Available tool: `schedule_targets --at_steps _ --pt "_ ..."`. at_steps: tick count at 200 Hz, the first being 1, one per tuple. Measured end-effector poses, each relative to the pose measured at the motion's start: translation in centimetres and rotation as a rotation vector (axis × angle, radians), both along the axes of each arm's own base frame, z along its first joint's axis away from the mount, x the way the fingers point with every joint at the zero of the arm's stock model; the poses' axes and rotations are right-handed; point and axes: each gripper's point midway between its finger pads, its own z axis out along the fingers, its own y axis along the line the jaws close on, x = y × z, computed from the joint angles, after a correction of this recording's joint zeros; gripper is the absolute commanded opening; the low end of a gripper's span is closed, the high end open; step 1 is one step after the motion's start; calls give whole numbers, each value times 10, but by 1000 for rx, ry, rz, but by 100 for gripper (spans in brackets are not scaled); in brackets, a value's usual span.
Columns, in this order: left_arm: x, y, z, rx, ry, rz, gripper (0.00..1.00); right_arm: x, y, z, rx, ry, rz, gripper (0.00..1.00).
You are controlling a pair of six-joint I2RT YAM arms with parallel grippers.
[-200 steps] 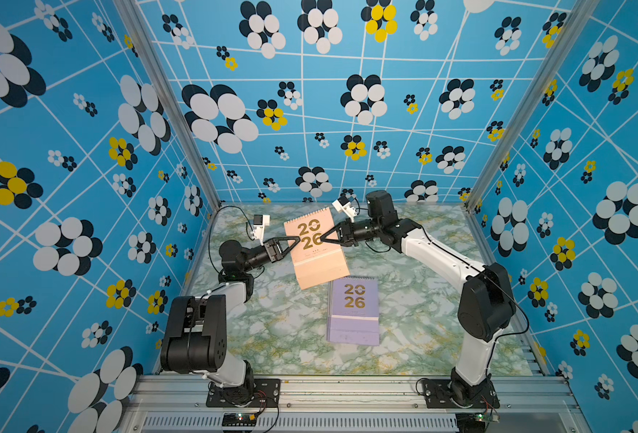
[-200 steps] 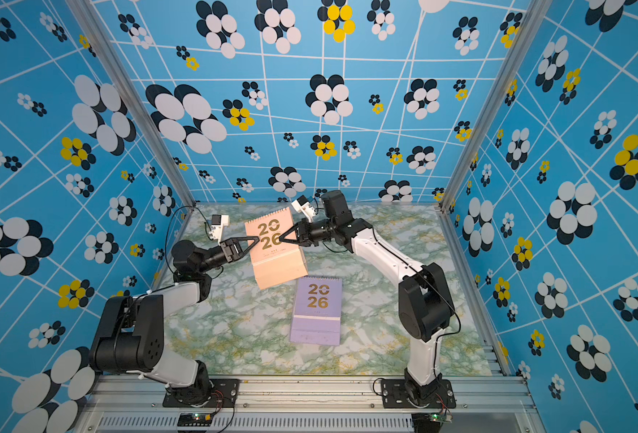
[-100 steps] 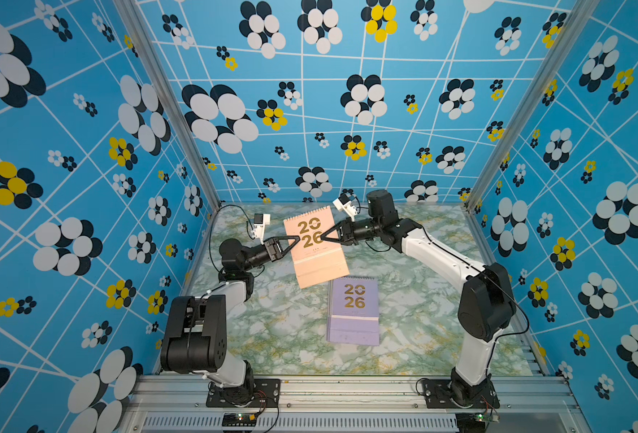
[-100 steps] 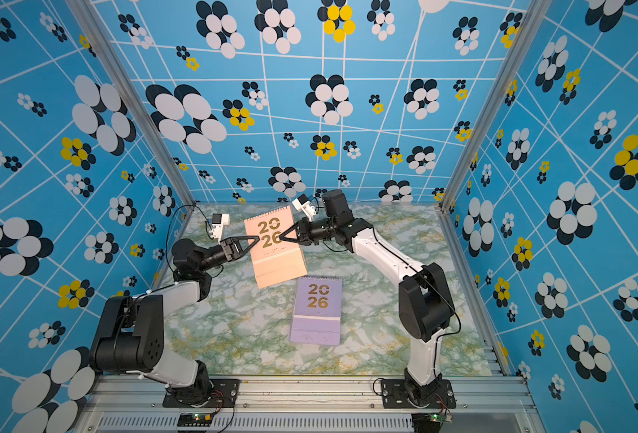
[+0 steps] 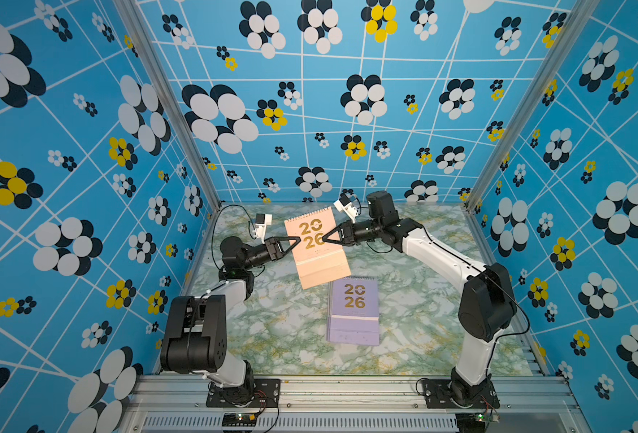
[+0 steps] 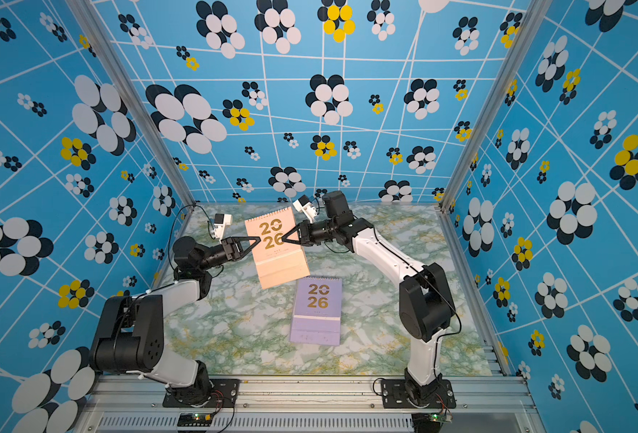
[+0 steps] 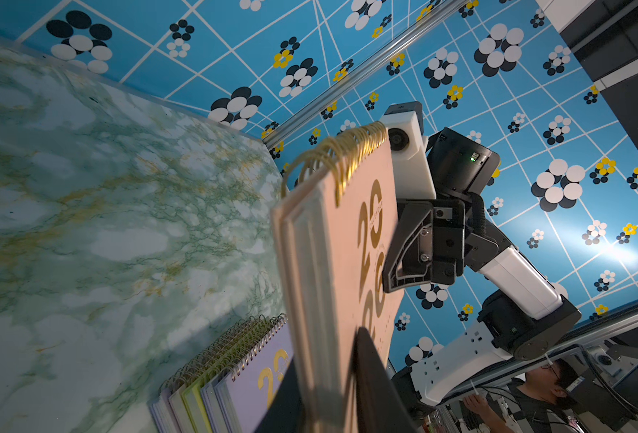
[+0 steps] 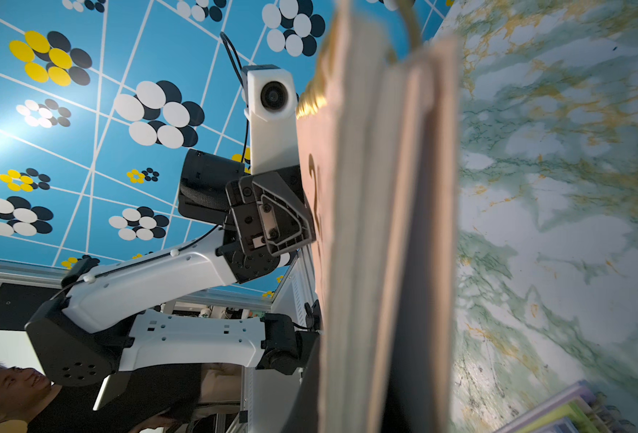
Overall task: Stack the calendars
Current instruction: Place the calendar at the calendar.
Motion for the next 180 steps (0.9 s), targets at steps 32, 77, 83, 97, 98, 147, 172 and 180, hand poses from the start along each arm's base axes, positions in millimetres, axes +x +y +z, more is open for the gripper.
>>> schedule_targets --at_steps 32,77,83,97,98,147,172,180 --pt "-7 -8 11 14 -21 -33 0 -2 -12 -1 -92 -40 -66 38" --pt "-16 -23 24 94 -60 -65 0 -4 -57 8 -167 -90 -210 65" --pt "-16 -25 24 109 -62 -66 0 0 -67 8 -180 -87 -243 67" --pt "-18 -30 20 134 -50 -80 0 7 -90 6 -204 -91 -315 73" --pt "-18 -30 20 135 -48 -80 0 8 -91 5 -205 -92 -317 73" --pt "-31 -49 8 140 33 -142 0 6 -154 -11 -272 -60 -481 92" --pt "-40 -60 8 118 49 -184 0 4 -176 -23 -293 -32 -530 98" --pt "-44 -64 5 118 59 -196 0 2 -180 -29 -300 -20 -537 99"
